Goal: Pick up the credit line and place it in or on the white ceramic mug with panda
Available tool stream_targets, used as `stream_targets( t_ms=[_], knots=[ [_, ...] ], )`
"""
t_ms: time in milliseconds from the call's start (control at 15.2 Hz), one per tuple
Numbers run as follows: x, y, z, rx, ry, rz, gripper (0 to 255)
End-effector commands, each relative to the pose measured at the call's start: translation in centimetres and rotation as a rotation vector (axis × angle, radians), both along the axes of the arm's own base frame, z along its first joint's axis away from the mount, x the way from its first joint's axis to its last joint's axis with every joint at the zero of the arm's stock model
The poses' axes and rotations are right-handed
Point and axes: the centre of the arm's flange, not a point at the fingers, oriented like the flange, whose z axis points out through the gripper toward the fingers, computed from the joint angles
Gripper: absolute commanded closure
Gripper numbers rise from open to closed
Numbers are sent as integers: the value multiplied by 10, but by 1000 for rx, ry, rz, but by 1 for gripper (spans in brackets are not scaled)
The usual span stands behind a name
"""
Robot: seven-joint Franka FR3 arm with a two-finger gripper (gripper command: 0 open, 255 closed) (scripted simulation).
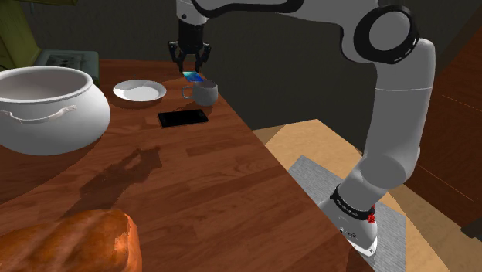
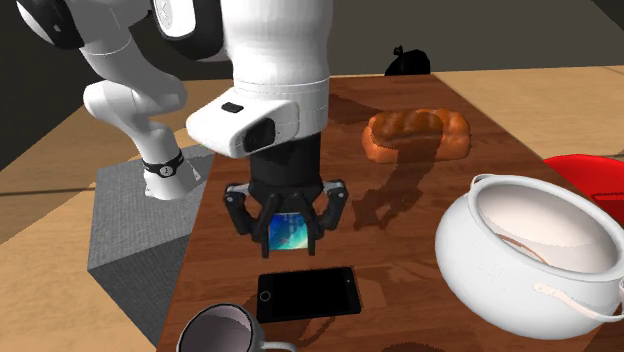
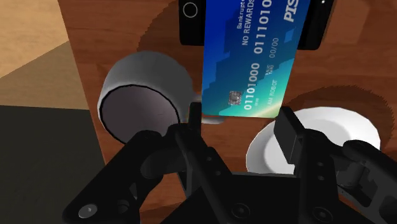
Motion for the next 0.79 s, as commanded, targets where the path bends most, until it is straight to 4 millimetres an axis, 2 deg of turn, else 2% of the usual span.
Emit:
stream_targets(
  t_ms=[0,528,726],
  knots=[
    [17,-25,1,0,0,1,255],
    [75,-114,5,0,0,1,255],
    [75,-114,-11,0,0,1,255]
  ],
)
